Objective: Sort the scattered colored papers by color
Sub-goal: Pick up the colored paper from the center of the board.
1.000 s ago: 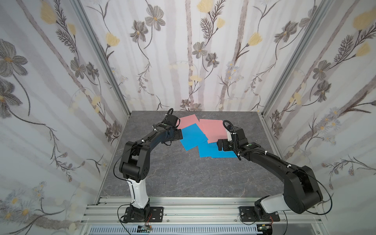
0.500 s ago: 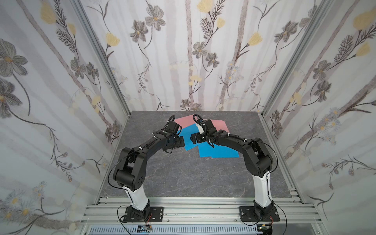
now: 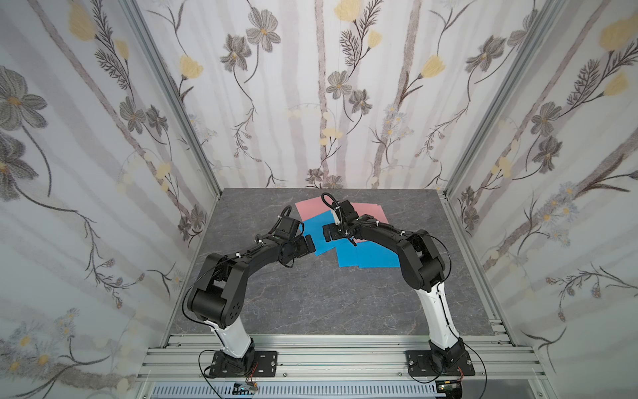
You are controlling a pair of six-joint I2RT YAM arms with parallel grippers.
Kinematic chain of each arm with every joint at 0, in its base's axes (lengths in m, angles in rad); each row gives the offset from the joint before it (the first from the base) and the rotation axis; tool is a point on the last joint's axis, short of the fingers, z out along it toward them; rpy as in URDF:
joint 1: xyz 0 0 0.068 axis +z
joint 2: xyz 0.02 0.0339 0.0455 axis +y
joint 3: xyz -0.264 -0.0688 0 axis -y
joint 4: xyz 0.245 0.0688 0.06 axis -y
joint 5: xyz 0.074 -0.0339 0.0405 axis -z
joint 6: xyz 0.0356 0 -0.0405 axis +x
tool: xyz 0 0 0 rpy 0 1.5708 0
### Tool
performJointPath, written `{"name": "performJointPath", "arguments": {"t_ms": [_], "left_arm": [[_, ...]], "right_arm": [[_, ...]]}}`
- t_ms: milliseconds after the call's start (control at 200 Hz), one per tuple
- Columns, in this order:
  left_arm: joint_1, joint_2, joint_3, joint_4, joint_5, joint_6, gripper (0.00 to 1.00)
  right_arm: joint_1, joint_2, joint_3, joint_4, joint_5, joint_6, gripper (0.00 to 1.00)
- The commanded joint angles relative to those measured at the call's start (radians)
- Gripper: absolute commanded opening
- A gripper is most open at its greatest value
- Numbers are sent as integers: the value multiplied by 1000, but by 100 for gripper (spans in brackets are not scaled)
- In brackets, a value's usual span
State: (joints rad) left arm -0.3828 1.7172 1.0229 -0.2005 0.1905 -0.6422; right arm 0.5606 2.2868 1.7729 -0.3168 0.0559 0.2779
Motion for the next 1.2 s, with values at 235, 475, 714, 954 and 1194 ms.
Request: {"name": "performJointPath", "arguments": {"t_ms": [235,475,714,954,1194], "left_arm": [[1,6,-17,70,12,-44,100],[1,39,-13,93,22,-58,100],[1,84,-48,256,99,-141,99],[1,158,-55,354,117,-196,96],[1,175,-57,300,27,-201,93]], "right_arm": [[-57,85,62,-94,-114,160,100],[-73,106,60,-99,-175,182,93],[-73,106,50,-103,-239,205,85],[-75,106,24,-100,-314,251,85],[-72,88,-9,-101,-331,269,85]]}}
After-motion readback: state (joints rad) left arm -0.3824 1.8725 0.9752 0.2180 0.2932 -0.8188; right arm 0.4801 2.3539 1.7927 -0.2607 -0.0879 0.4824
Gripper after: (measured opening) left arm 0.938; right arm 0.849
